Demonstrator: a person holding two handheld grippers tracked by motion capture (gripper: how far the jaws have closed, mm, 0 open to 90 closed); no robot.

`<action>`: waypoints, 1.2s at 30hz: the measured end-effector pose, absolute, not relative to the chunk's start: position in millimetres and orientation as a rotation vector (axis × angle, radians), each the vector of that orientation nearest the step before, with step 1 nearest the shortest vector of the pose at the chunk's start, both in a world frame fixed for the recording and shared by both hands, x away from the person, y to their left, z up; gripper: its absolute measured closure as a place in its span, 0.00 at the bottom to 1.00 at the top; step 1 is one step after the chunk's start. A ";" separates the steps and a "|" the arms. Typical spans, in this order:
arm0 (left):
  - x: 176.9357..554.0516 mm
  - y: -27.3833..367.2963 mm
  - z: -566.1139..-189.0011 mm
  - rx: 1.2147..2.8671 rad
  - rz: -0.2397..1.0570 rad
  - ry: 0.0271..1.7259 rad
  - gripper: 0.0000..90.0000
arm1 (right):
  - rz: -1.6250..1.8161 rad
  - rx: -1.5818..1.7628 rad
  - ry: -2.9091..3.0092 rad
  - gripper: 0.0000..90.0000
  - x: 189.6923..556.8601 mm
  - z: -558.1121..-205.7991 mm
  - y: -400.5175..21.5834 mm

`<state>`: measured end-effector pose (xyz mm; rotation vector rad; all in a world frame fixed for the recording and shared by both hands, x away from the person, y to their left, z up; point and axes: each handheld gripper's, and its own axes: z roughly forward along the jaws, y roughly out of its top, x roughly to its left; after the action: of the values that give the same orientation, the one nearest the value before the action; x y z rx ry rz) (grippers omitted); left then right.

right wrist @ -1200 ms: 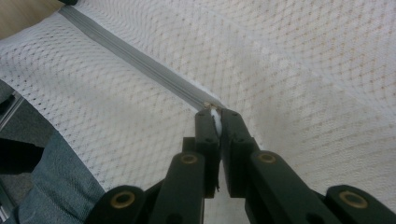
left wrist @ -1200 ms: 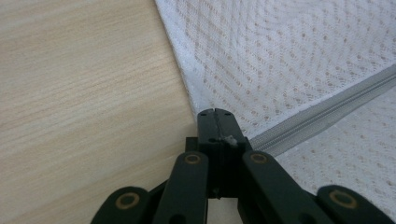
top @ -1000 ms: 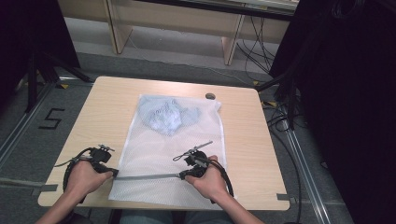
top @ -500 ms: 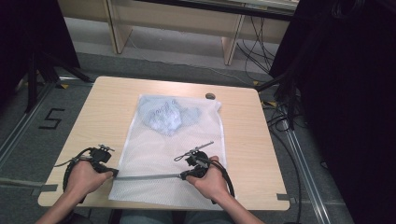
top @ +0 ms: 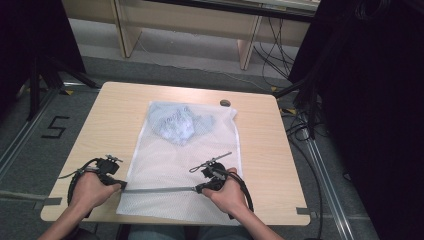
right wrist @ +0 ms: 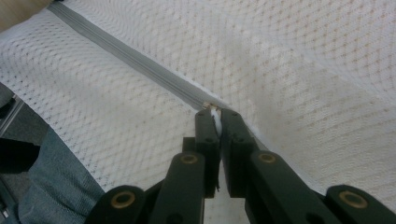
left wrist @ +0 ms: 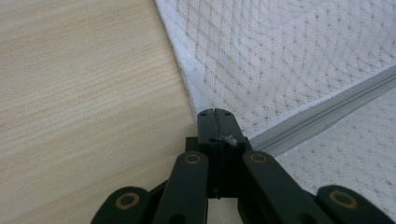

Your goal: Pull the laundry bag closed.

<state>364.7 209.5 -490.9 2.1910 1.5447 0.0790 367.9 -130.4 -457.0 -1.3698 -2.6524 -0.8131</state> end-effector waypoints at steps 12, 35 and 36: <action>364.4 208.1 -491.1 2.186 0.077 1.543 1.00 | -0.779 -1.404 -2.608 0.97 367.7 -458.6 -141.1; 363.8 206.5 -490.9 2.190 0.088 1.547 1.00 | -0.711 -1.583 -2.531 0.97 363.9 -459.6 -216.2; 363.6 206.4 -490.8 2.191 0.088 1.548 1.00 | -0.697 -1.608 -2.539 0.97 364.4 -460.8 -220.3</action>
<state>363.6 206.4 -490.8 2.1907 1.5479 0.0878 364.4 -220.3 -460.8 -1.6081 -2.5394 -0.6972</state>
